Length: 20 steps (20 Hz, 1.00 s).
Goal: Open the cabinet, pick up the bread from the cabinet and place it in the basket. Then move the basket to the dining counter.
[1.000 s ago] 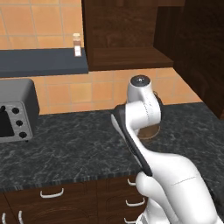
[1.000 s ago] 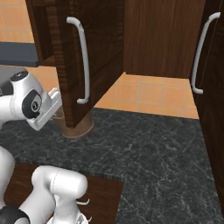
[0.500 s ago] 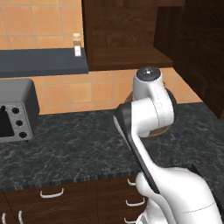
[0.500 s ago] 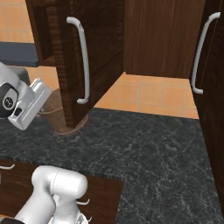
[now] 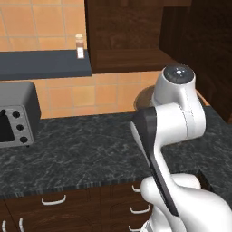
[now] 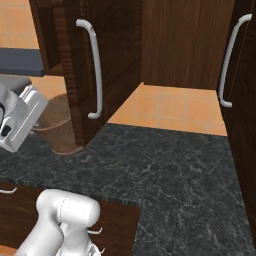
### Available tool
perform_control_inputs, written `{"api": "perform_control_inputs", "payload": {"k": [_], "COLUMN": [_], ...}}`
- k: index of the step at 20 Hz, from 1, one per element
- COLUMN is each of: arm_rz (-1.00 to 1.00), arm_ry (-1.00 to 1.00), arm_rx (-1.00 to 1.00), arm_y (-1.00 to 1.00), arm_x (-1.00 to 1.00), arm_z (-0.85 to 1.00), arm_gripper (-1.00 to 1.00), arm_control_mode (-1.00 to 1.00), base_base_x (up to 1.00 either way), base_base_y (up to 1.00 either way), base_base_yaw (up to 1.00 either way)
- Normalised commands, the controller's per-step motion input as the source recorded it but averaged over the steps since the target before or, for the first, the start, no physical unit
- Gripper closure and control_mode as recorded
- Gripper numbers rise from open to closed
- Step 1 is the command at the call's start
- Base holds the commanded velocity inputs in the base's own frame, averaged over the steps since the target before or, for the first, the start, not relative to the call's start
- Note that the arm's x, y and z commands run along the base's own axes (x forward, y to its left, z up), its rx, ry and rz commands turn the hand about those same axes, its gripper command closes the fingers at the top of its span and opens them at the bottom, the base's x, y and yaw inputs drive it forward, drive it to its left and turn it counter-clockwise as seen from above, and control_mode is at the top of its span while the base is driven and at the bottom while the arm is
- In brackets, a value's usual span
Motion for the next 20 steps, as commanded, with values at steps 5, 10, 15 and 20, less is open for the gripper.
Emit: {"api": "perform_control_inputs", "payload": {"k": [5,10,15,20], "arm_rz": [0.05,0.01,0.0,0.0], "arm_ry": [-0.14,-0.03,0.0,0.0], "arm_rx": [0.0,0.0,0.0,0.0], "arm_y": [0.0,0.0,0.0,0.0], "arm_x": [-0.3,-0.09,0.0,0.0], "arm_z": [0.12,0.02,0.0,0.0], "arm_gripper": [1.0,1.0,1.0,1.0], "arm_control_mode": [-1.0,1.0,1.0,1.0], "base_base_x": [0.0,-0.59,-0.36,-0.05], "base_base_y": [0.0,0.15,0.93,1.0], "base_base_yaw": [0.0,0.11,0.45,0.67]}}
